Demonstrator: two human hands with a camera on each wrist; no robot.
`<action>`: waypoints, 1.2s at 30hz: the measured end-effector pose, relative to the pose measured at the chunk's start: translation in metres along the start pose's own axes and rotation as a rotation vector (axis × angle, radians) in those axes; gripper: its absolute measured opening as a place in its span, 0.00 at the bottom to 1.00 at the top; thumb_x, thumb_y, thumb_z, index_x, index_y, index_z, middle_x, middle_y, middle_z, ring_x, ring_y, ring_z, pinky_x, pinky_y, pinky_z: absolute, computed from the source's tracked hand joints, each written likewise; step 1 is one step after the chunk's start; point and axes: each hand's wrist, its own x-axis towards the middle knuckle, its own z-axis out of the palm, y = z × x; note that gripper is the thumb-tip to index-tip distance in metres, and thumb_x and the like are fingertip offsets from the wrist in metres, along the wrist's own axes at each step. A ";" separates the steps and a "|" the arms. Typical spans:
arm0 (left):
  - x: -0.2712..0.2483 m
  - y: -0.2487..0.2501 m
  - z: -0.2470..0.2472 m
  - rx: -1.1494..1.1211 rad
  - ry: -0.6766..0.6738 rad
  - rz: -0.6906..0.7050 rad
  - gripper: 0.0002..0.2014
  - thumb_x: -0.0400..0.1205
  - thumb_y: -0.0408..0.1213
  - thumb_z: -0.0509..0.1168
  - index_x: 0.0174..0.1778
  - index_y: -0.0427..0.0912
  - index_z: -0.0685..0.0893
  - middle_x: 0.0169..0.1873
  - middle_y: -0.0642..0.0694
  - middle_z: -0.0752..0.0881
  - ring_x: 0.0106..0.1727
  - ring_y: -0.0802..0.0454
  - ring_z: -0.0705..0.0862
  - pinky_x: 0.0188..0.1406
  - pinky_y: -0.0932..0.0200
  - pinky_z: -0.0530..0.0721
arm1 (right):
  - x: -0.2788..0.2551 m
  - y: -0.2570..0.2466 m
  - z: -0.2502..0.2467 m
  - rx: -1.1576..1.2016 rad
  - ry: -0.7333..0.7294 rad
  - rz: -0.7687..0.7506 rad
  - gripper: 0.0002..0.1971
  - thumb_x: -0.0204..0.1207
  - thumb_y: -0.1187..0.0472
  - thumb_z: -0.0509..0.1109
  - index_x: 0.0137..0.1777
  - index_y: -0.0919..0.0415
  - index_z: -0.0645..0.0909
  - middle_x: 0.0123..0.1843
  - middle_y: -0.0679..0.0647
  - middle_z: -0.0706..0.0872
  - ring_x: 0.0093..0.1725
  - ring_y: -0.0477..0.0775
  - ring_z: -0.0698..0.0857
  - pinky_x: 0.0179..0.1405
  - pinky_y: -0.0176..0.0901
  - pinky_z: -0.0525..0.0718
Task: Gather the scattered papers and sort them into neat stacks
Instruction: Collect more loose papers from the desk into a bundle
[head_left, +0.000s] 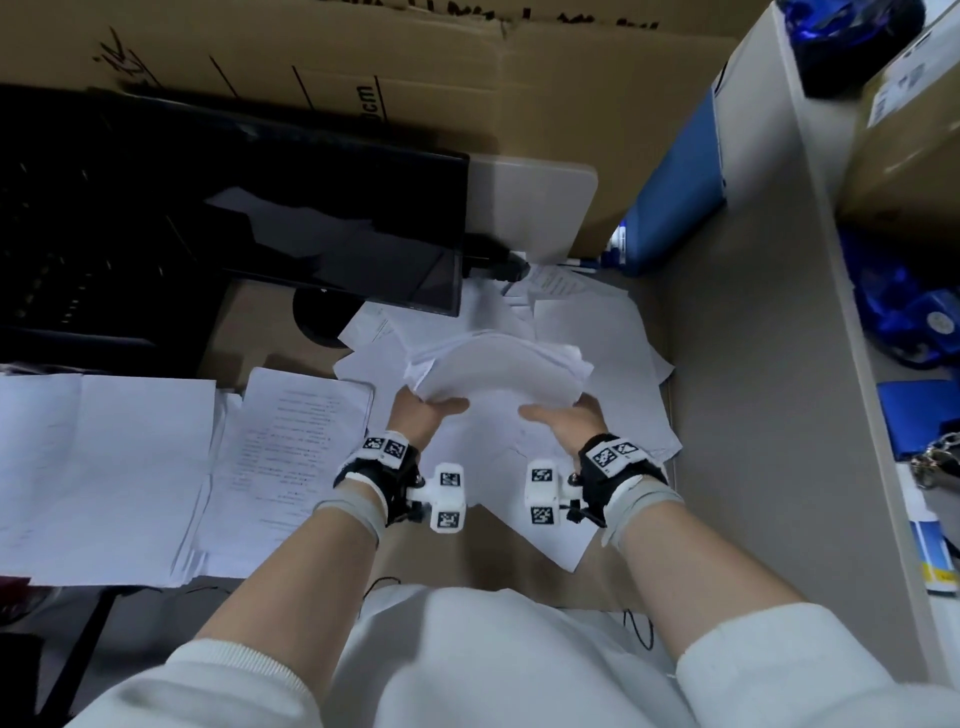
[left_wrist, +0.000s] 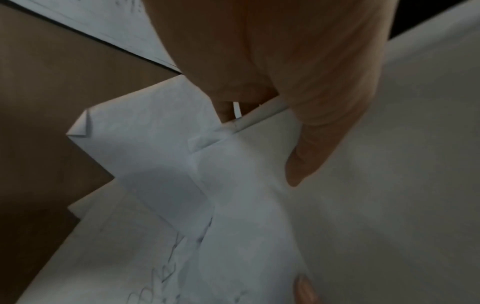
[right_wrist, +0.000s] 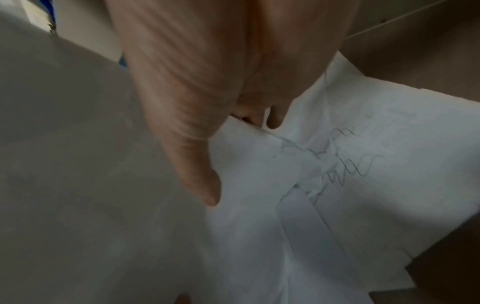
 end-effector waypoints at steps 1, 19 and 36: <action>0.000 -0.003 0.004 0.006 -0.014 -0.006 0.20 0.73 0.28 0.80 0.61 0.40 0.89 0.50 0.46 0.93 0.51 0.48 0.90 0.53 0.50 0.84 | 0.000 0.002 0.003 0.008 0.010 0.015 0.10 0.69 0.64 0.82 0.42 0.55 0.82 0.40 0.47 0.87 0.41 0.48 0.86 0.50 0.42 0.81; 0.076 -0.030 0.107 0.137 -0.117 -0.223 0.19 0.64 0.54 0.72 0.42 0.43 0.87 0.50 0.32 0.92 0.53 0.32 0.90 0.59 0.30 0.87 | 0.103 0.018 -0.075 -0.278 0.278 0.114 0.27 0.84 0.51 0.66 0.75 0.71 0.74 0.74 0.65 0.79 0.73 0.66 0.78 0.75 0.56 0.74; 0.113 -0.029 0.160 0.074 -0.231 -0.382 0.26 0.75 0.42 0.77 0.67 0.36 0.84 0.58 0.35 0.90 0.53 0.42 0.88 0.56 0.51 0.85 | 0.199 0.039 -0.117 -0.532 0.321 0.397 0.30 0.77 0.42 0.65 0.76 0.57 0.74 0.77 0.62 0.74 0.74 0.69 0.74 0.74 0.61 0.72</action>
